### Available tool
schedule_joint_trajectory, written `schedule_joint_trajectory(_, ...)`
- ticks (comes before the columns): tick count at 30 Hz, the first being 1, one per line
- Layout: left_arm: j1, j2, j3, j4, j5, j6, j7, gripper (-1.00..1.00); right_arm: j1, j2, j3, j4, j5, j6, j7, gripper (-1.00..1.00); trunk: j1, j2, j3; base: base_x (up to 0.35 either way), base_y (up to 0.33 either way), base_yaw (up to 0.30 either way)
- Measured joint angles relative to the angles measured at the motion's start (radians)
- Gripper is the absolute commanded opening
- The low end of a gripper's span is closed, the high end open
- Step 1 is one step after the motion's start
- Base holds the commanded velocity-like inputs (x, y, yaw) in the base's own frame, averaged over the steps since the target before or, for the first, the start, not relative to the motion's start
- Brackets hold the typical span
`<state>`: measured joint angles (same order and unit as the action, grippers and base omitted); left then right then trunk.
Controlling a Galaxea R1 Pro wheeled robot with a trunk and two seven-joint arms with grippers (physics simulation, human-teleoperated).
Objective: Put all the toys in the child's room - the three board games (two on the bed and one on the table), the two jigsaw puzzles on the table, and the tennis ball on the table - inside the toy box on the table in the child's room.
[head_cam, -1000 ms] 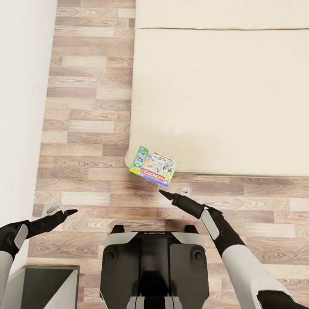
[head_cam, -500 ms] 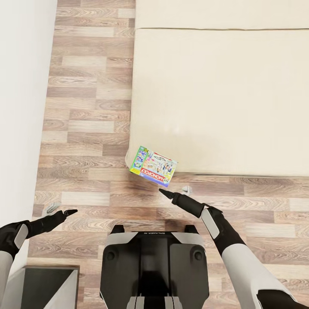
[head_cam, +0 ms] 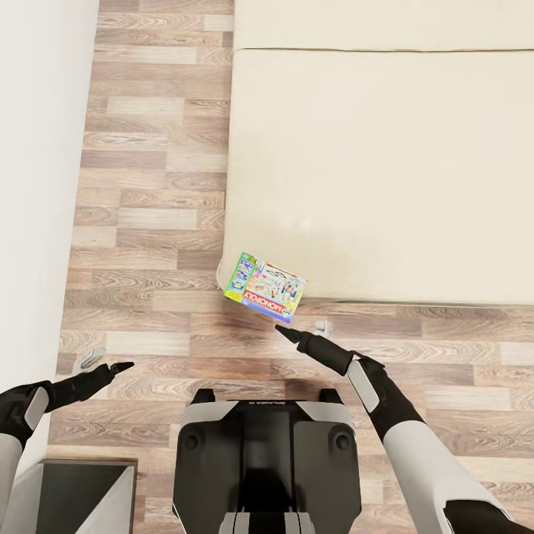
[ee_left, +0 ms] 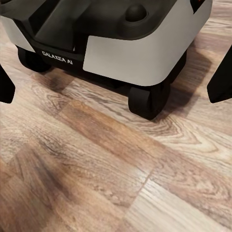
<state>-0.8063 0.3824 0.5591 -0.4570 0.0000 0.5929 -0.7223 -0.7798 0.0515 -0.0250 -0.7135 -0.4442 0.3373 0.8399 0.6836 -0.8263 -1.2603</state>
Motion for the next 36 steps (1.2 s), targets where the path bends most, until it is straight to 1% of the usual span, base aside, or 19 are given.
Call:
schedule_joint_trajectory(29,0.0,0.0,0.0,0.0,-0.001,0.0,0.0,1.0,-0.001,0.0,0.0,0.0,0.001,-0.002,0.0,1.0,0.0,0.0,0.0,0.01,0.0,0.0)
schedule_joint_trajectory(36,0.0,0.0,0.0,0.0,-0.001,0.0,0.0,1.0,-0.001,0.0,0.0,0.0,0.0,-0.002,0.0,1.0,0.0,0.0,0.0,0.001,0.053,0.0)
